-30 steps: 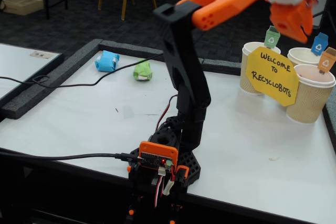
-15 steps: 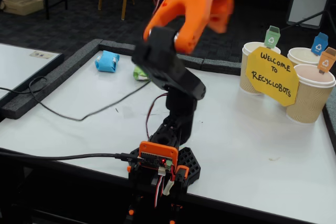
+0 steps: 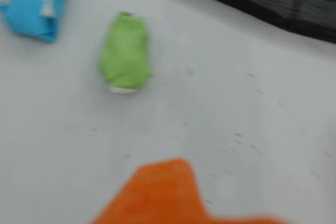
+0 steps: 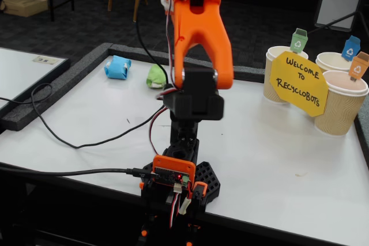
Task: Sort rubbish by color.
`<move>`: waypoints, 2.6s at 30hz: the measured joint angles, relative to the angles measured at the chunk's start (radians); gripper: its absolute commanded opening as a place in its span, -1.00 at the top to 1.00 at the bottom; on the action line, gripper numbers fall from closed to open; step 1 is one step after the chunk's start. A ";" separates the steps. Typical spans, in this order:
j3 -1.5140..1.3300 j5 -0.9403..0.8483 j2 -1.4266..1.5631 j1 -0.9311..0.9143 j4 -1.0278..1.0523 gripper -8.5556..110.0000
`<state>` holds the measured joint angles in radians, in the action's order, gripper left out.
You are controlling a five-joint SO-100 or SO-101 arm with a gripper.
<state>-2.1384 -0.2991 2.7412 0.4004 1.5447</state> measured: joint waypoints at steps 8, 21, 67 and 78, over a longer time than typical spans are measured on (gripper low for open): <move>0.000 0.000 0.012 0.202 0.000 0.85; 0.101 -0.015 -0.196 0.245 0.003 0.82; 1.011 -0.989 -1.595 0.106 -0.081 0.63; 1.011 -1.078 -1.600 0.091 -0.218 0.46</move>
<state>-1.1275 -1.3775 1.1413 0.4909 1.3269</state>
